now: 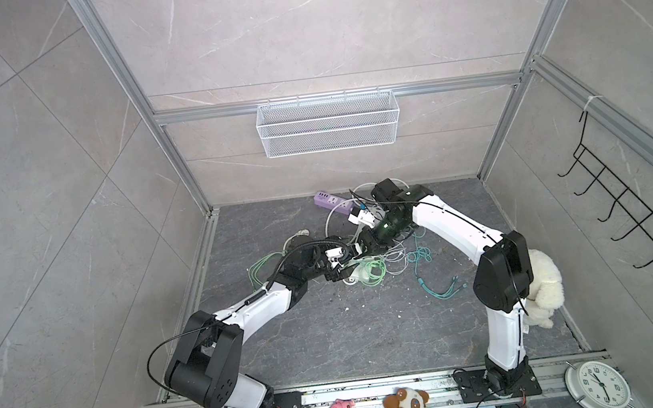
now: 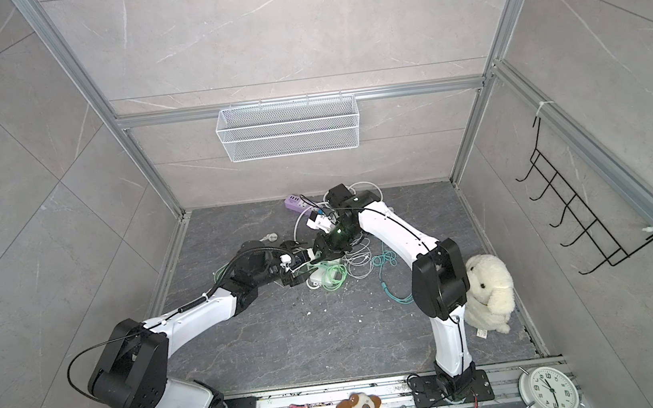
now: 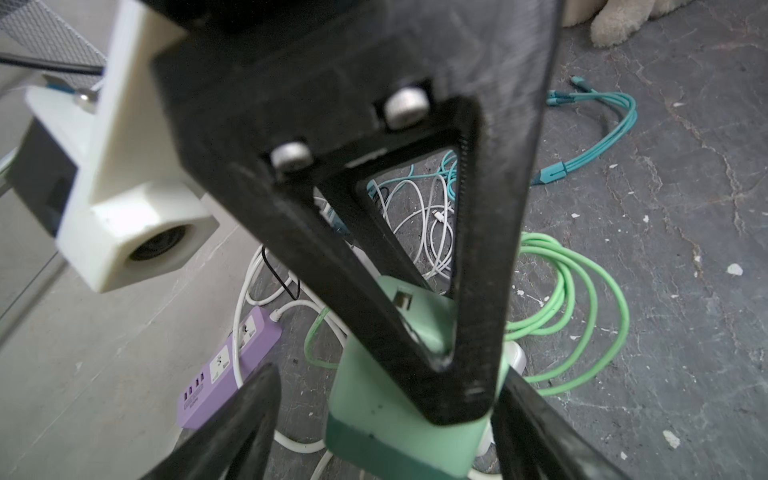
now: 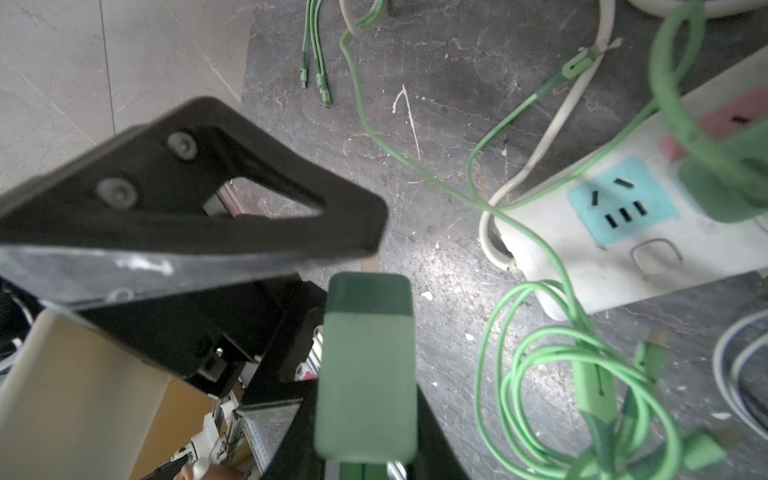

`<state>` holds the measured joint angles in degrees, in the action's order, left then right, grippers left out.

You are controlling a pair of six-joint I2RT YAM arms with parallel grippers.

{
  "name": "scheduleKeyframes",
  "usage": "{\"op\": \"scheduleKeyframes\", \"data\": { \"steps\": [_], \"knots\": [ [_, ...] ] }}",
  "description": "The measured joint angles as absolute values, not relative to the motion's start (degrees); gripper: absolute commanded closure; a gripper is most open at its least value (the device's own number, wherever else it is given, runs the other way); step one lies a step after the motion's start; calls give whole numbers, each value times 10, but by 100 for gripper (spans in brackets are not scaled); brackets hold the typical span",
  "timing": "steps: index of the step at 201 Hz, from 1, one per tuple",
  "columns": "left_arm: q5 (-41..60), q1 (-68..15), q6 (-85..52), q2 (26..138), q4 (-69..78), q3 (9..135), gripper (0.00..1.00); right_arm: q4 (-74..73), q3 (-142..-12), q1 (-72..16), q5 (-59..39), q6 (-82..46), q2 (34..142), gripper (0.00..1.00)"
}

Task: Insert the plug
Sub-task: 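Open left gripper and draw back while right gripper carries the green charger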

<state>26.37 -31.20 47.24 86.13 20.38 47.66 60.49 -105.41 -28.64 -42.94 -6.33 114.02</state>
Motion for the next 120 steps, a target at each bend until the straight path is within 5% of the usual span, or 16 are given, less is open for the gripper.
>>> {"op": "scheduleKeyframes", "data": {
  "steps": [102,120],
  "knots": [
    [304,-314,460,893,137,519,70,595,-1042,-284,-438,-60,1134,90],
    [306,-321,449,901,128,529,73,582,-1021,-280,-436,-67,1120,64]
  ]
}}
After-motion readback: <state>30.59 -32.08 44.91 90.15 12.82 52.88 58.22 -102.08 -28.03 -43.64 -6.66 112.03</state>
